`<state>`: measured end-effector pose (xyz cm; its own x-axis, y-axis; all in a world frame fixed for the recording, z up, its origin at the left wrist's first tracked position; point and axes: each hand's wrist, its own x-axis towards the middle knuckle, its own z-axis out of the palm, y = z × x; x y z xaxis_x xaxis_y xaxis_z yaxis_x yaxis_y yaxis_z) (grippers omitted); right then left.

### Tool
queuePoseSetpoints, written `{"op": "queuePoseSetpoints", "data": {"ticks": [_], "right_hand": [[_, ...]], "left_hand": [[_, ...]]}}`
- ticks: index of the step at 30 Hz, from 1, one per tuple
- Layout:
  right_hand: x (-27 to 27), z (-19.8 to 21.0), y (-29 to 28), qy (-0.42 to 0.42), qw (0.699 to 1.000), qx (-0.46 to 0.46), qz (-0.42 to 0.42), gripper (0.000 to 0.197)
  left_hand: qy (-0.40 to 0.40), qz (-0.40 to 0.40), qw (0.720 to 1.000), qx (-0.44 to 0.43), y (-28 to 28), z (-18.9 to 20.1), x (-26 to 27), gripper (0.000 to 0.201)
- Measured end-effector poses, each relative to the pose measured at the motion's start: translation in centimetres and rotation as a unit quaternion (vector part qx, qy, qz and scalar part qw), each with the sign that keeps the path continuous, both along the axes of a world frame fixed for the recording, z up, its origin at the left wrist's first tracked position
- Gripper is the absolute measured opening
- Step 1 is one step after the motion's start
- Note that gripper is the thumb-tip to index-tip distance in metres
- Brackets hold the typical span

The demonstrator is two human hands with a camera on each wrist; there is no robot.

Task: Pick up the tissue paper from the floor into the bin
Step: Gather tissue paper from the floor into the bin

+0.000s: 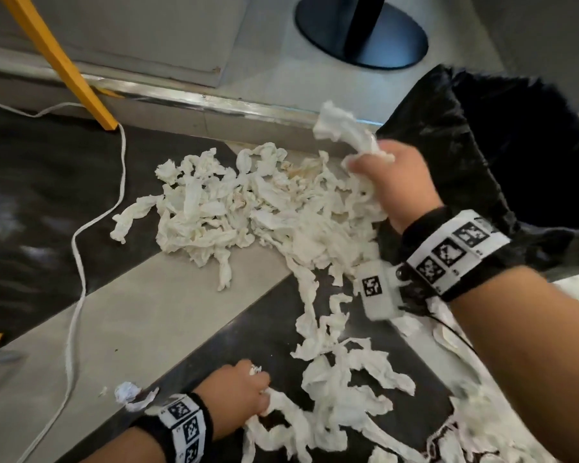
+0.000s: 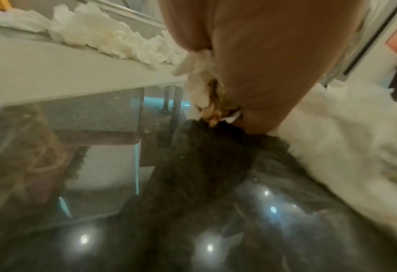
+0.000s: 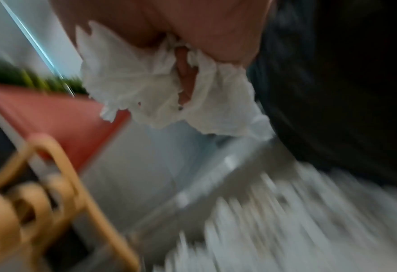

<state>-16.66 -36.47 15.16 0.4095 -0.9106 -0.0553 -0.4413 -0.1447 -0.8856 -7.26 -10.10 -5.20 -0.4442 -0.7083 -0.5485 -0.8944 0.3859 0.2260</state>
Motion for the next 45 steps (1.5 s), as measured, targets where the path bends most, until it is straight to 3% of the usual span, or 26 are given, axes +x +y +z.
{"op": "queuePoseSetpoints", "data": {"ticks": [3, 6, 8, 10, 12, 14, 16, 18, 21, 23, 26, 30, 34, 37, 40, 42, 43, 45], "right_hand": [[-3.3, 8.4, -3.4, -0.143, 0.984, -0.077, -0.071, 0.011], [-8.0, 13.2, -7.6, -0.141, 0.959, -0.196, -0.151, 0.014], [-10.5, 13.4, -10.6, -0.039, 0.949, -0.236, -0.207, 0.012], [-13.1, 12.1, -13.2, 0.150, 0.938, -0.230, -0.213, 0.017], [-15.5, 9.8, -14.8, 0.375, 0.907, -0.140, -0.130, 0.037], [-17.2, 9.0, -14.8, 0.475, 0.873, -0.091, -0.064, 0.064], [-18.3, 10.1, -14.4, 0.422, 0.892, -0.136, -0.086, 0.063], [-19.2, 11.7, -14.1, 0.292, 0.927, -0.198, -0.127, 0.052], [-20.4, 13.4, -13.4, 0.081, 0.958, -0.227, -0.156, 0.037], [-21.2, 14.4, -13.2, 0.004, 0.962, -0.216, -0.167, 0.024], [-22.5, 15.8, -12.7, -0.048, 0.959, -0.213, -0.179, 0.018], [-24.9, 16.5, -12.2, -0.050, 0.958, -0.216, -0.180, 0.015], [-24.7, 16.6, -11.1, -0.027, 0.945, -0.283, -0.160, 0.023], [-21.1, 16.2, -8.1, -0.003, 0.952, -0.304, -0.046, 0.015], [-16.4, 13.0, -4.4, 0.094, 0.953, -0.228, 0.175, 0.009], [-13.5, 8.1, -1.6, 0.193, 0.899, -0.198, 0.339, 0.008], [-12.5, 5.0, 0.3, 0.244, 0.855, -0.187, 0.417, 0.010], [-12.2, -1.9, 4.1, 0.354, 0.737, -0.201, 0.540, 0.016]], "left_hand": [[-0.019, 0.021, 1.000, 0.013, -0.7, 0.3, 0.7, 0.020], [0.002, 0.108, 0.993, -0.038, -2.0, 1.3, 2.2, 0.027], [0.063, 0.196, 0.977, -0.056, -3.1, 3.3, 3.7, 0.019], [0.088, 0.250, 0.962, -0.060, -5.4, 6.8, 4.8, 0.009], [0.089, 0.285, 0.951, -0.076, -8.0, 10.5, 5.5, 0.026], [0.083, 0.319, 0.938, -0.107, -11.1, 14.2, 5.9, 0.033], [0.073, 0.355, 0.923, -0.126, -14.4, 17.9, 5.4, 0.027], [0.091, 0.385, 0.907, -0.148, -17.7, 21.4, 3.9, 0.022], [0.188, 0.401, 0.875, -0.196, -23.5, 26.6, -0.9, 0.018], [0.238, 0.395, 0.861, -0.215, -27.7, 29.3, -4.9, 0.031], [0.206, 0.365, 0.874, -0.248, -33.7, 31.6, -11.7, 0.065], [0.155, 0.360, 0.902, -0.179, -38.8, 30.8, -18.8, 0.099], [0.106, 0.279, 0.944, -0.142, -38.9, 29.2, -20.6, 0.092], [0.103, 0.198, 0.953, -0.205, -35.4, 30.1, -17.8, 0.068], [0.114, 0.164, 0.958, -0.204, -29.9, 29.5, -12.0, 0.046], [0.047, 0.081, 0.982, -0.163, -24.8, 27.0, -7.4, 0.027], [-0.008, 0.029, 0.988, -0.155, -22.1, 25.0, -5.2, 0.019], [-0.095, -0.096, 0.979, -0.153, -16.2, 20.5, -1.6, 0.015]]}}
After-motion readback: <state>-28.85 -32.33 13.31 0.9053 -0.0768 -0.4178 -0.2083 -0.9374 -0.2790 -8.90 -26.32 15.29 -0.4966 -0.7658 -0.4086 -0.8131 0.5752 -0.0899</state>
